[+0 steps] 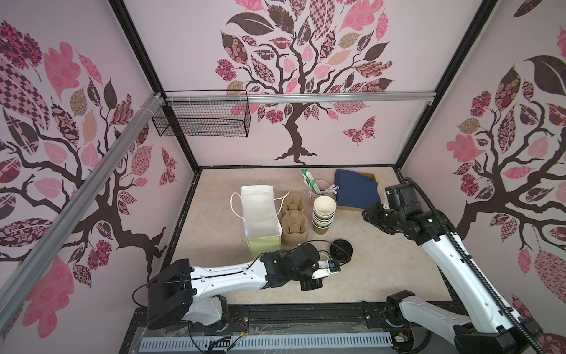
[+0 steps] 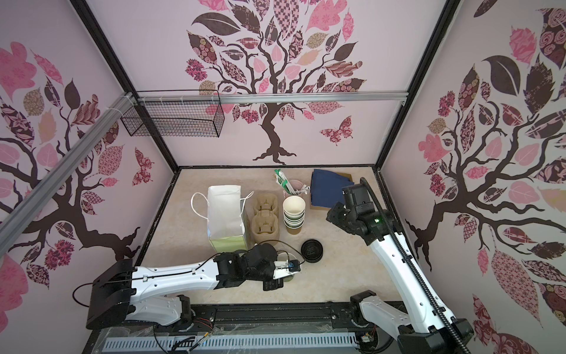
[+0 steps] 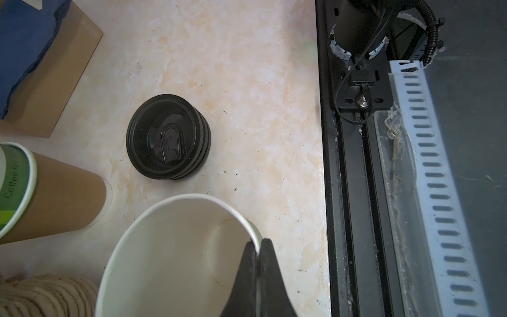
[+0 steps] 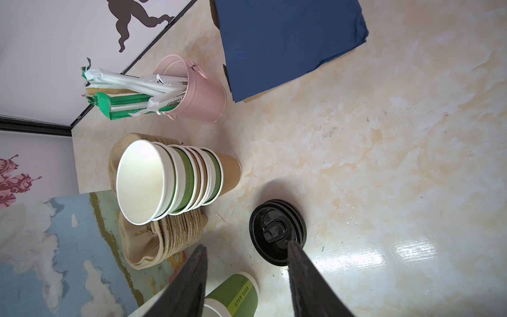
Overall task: Pack a coffee takeout order
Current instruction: Place the coffee cup at the bottom-center of the table.
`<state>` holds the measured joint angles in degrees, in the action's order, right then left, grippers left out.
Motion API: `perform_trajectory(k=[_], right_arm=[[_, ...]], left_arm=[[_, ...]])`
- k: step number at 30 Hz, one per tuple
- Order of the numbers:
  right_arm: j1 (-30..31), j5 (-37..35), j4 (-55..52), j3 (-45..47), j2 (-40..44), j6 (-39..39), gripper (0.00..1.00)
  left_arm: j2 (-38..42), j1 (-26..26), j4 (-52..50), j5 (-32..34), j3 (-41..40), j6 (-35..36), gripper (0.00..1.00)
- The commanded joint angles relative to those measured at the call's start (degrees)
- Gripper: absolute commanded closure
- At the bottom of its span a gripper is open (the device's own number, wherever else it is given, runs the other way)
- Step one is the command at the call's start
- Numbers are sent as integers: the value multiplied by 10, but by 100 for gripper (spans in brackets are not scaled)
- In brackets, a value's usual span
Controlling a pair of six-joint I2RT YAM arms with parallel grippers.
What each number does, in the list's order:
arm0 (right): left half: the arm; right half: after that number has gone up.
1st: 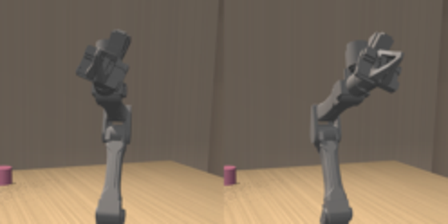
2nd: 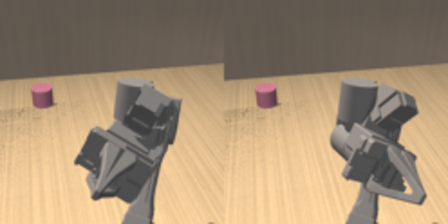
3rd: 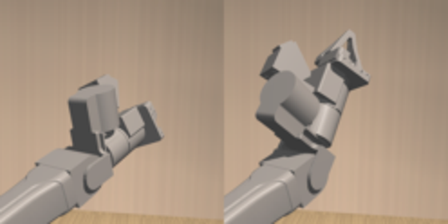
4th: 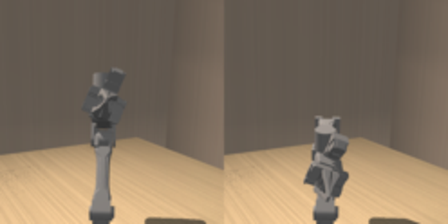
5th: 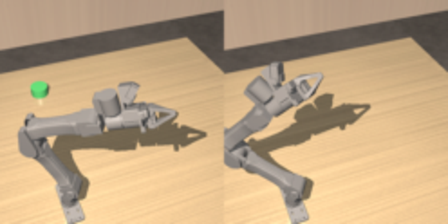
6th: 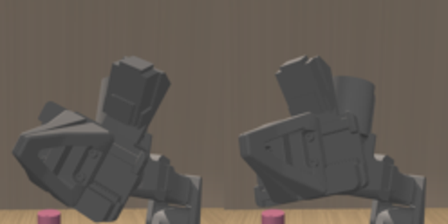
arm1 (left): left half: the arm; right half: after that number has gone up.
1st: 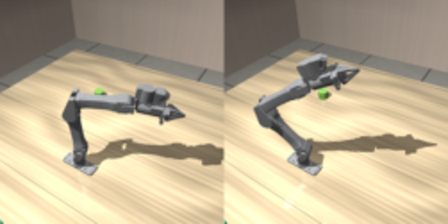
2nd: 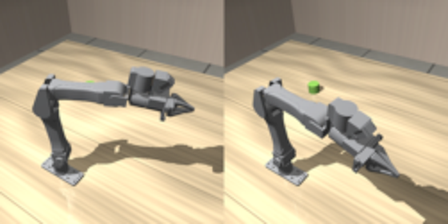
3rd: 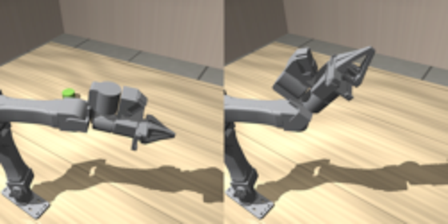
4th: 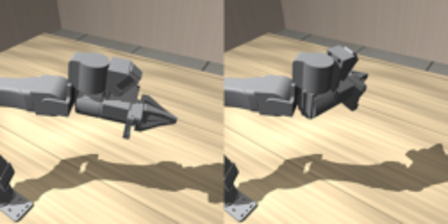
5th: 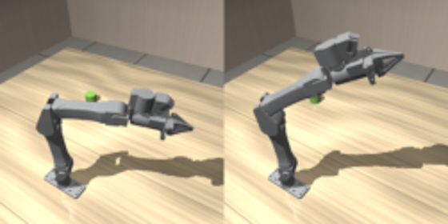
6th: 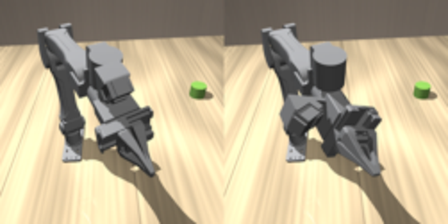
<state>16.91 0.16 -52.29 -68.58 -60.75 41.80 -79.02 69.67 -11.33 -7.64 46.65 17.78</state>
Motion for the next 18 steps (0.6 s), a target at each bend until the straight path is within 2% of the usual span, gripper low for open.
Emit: perform_trajectory(k=[1,5,6,10,12,18], right_arm=[[3,7,-9,0,0,2,50],[3,15,-4,3,0,6,50],[3,16,-4,3,0,5,50],[3,12,-10,-4,-2,2,50],[3,10,-12,-6,-2,2,50],[3,8,-20,-3,2,-1,50]], left_arm=[[6,1,30,-2,-26,11,100],[7,3,34,-1,-34,15,99],[9,3,37,0,-36,15,96],[15,4,37,15,-42,20,68],[29,3,32,20,-41,25,59],[120,6,-19,13,0,34,49]])
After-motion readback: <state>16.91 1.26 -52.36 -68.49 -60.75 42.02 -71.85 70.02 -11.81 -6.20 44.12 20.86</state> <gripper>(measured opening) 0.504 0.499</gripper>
